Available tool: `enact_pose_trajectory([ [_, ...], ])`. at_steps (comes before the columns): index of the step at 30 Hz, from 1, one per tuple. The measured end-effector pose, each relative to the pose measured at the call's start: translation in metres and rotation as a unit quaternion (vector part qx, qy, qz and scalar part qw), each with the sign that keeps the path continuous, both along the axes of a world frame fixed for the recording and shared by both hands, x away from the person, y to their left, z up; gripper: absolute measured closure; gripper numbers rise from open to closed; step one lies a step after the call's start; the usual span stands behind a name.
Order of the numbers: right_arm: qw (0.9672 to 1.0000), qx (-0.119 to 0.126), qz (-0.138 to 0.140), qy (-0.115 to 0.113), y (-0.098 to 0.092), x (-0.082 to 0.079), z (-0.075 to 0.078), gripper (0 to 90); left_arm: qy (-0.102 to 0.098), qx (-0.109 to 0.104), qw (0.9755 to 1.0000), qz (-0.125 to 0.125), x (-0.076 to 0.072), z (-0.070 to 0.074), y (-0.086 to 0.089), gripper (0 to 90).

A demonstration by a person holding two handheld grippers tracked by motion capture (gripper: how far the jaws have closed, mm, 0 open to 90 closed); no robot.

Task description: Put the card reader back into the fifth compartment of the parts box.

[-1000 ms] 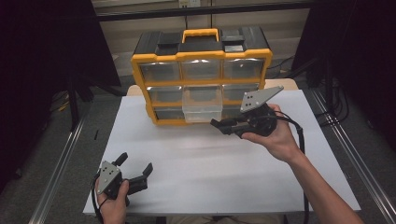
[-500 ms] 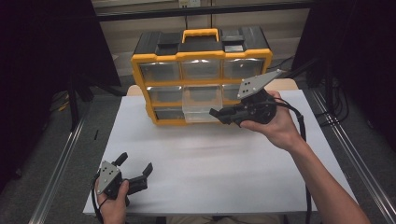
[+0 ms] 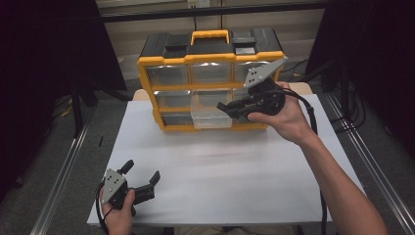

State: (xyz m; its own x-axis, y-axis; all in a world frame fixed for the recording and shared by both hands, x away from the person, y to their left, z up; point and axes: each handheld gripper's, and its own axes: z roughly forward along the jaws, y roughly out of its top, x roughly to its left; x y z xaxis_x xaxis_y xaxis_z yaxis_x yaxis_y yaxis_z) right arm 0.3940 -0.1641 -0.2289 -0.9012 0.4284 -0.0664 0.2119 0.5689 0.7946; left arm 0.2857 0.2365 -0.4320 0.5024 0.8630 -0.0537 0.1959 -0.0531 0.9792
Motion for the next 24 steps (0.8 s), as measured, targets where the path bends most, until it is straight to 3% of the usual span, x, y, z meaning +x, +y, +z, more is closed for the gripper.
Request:
enact_pose_trajectory([
  [9, 1.0000, -0.004, -0.005, 0.000, 0.007, 0.015, 0.010, 73.7, -0.002, -0.005, 1.0000, -0.005, 0.000, 0.000, -0.001, 1.5],
  [24, 0.9994, -0.031, -0.007, 0.014, 0.028, 0.039, 0.009, 73.7, -0.001, -0.006, 1.0000, -0.005, 0.000, 0.000, -0.001, 1.5],
])
